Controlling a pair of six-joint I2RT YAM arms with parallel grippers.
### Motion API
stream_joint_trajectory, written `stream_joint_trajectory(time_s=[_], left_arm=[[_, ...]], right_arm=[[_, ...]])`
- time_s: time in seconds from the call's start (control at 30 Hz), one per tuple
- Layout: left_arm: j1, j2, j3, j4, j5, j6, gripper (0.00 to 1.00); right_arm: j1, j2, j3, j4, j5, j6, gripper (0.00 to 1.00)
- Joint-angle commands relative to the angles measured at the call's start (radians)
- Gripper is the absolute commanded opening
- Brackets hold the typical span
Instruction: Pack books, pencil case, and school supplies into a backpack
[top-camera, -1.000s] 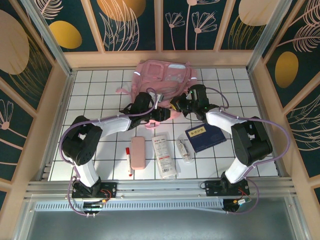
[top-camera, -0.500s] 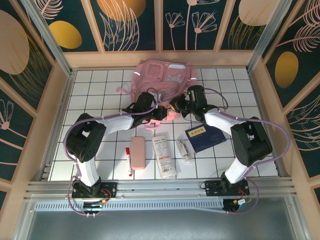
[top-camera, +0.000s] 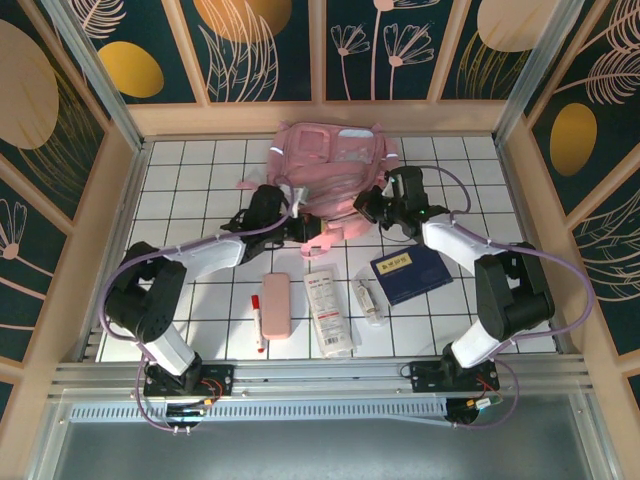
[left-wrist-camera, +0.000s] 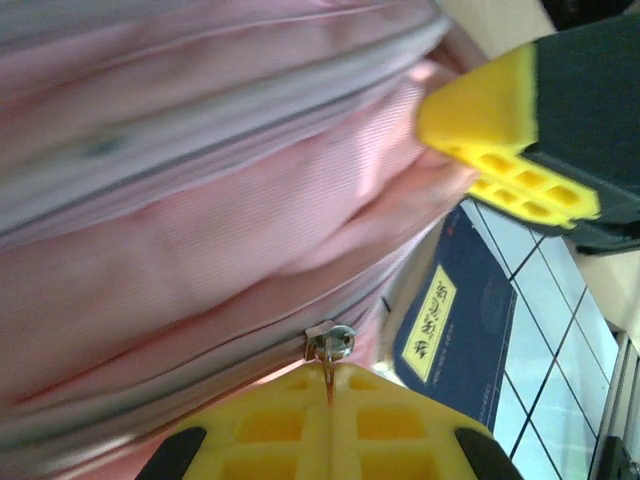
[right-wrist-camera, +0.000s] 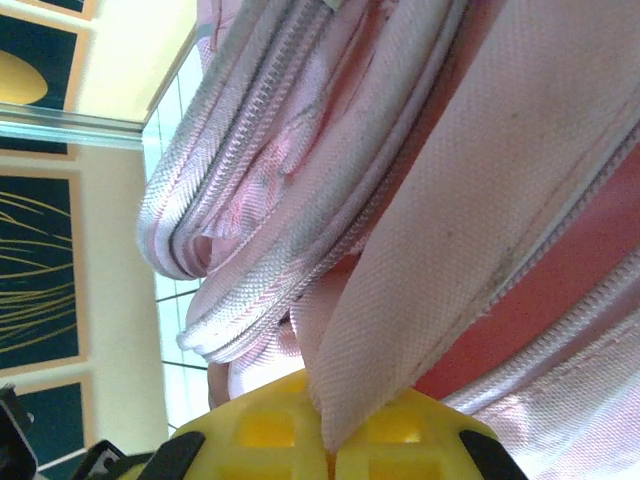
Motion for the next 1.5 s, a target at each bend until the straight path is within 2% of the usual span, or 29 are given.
stream_joint_trajectory(time_s=[0.0, 0.13, 0.23, 0.3, 0.37, 0.43, 0.47, 0.53, 0.67, 0.7, 0.73, 0.8, 0.93, 1.07, 1.2, 1.27, 1.33, 1.47], left_arm=[[0.039, -0.071, -0.011, -0.071, -0.032, 0.082, 0.0], [0.106, -0.124, -0.032, -0.186, -0.098, 0.183, 0.0], [0.112, -0.147, -0.033, -0.259, -0.179, 0.312, 0.0], [0.112, -0.151, -0.038, -0.277, -0.165, 0.352, 0.0], [0.111, -0.149, -0.038, -0.277, -0.101, 0.355, 0.0], [0.102, -0.155, -0.05, -0.237, -0.041, 0.298, 0.0], [0.095, -0.159, -0.062, -0.208, -0.013, 0.273, 0.0], [0.064, -0.17, -0.082, -0.153, 0.014, 0.239, 0.0], [0.017, -0.155, -0.063, -0.13, 0.018, 0.234, 0.0], [0.013, -0.152, -0.063, -0.122, 0.01, 0.235, 0.1], [0.012, -0.147, -0.068, -0.115, -0.006, 0.243, 0.25], [0.012, -0.135, -0.075, -0.122, -0.039, 0.312, 0.41], [0.016, -0.087, -0.054, -0.196, -0.19, 0.433, 0.49], [0.016, -0.002, -0.018, -0.193, -0.159, 0.446, 0.5], [0.007, 0.035, 0.011, -0.158, -0.114, 0.407, 0.47], [0.003, 0.026, 0.006, -0.148, -0.11, 0.413, 0.48], [0.003, 0.012, 0.002, -0.164, -0.116, 0.444, 0.49], [0.006, -0.005, -0.001, -0.226, -0.138, 0.511, 0.46]], right_arm=[[-0.05, -0.047, 0.02, -0.003, -0.011, -0.093, 0.0], [-0.081, -0.06, 0.037, -0.036, -0.043, -0.145, 0.0], [-0.116, -0.045, 0.056, -0.066, -0.103, -0.188, 0.0], [-0.136, -0.028, 0.066, -0.091, -0.132, -0.216, 0.0], [-0.148, -0.011, 0.073, -0.11, -0.164, -0.225, 0.0], [-0.141, 0.007, 0.076, -0.092, -0.252, -0.173, 0.25], [-0.129, 0.009, 0.07, -0.075, -0.264, -0.127, 0.29], [-0.075, -0.01, 0.03, -0.036, -0.202, -0.015, 0.36], [-0.016, -0.007, 0.012, -0.022, -0.111, 0.079, 0.39], [-0.008, -0.005, 0.005, -0.018, -0.083, 0.099, 0.39], [-0.003, -0.006, -0.009, -0.006, -0.054, 0.121, 0.41], [0.006, -0.004, -0.039, 0.027, -0.04, 0.175, 0.42], [0.028, 0.002, -0.077, 0.012, 0.005, 0.26, 0.47], [0.068, 0.018, -0.088, 0.001, 0.052, 0.32, 0.47], [0.08, 0.036, -0.115, 0.123, 0.035, 0.4, 0.42], [0.081, 0.049, -0.108, 0.152, 0.024, 0.429, 0.33], [0.081, 0.06, -0.099, 0.16, 0.022, 0.446, 0.19], [0.082, 0.05, -0.068, 0.101, 0.052, 0.448, 0.01]])
